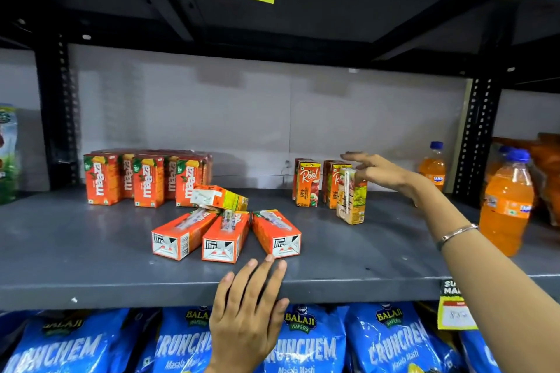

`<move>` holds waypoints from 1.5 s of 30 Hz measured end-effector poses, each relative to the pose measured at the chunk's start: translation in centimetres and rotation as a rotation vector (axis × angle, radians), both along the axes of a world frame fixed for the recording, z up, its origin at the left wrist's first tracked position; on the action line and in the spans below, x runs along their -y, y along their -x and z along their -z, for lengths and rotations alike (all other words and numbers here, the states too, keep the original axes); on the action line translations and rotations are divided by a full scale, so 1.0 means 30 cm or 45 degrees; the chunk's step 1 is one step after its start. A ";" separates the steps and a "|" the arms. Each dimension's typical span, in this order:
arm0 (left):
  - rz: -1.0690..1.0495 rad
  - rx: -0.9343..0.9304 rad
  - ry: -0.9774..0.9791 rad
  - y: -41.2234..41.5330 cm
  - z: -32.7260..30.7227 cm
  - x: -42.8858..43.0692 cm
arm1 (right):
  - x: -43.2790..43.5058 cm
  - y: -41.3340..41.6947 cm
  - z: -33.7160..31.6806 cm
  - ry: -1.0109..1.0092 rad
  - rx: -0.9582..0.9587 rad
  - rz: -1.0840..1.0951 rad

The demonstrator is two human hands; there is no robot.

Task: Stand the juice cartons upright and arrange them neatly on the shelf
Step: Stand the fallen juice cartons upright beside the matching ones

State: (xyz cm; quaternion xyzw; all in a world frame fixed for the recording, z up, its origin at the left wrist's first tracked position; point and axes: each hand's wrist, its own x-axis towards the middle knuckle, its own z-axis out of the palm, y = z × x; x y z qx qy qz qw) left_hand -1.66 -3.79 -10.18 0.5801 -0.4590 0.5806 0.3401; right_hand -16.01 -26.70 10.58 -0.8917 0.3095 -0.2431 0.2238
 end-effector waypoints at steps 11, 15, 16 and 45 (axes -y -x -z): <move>-0.002 -0.025 0.026 -0.004 0.007 0.015 | 0.027 0.026 0.013 0.120 -0.098 0.046; 0.005 -0.029 0.015 -0.004 0.009 0.016 | 0.028 0.037 0.040 -0.164 0.088 -0.042; 0.008 -0.028 0.015 -0.004 0.009 0.015 | 0.031 0.037 0.043 -0.114 0.100 -0.017; 0.079 -0.084 -0.038 0.010 0.000 -0.004 | -0.527 -0.598 0.079 0.879 -0.271 -0.314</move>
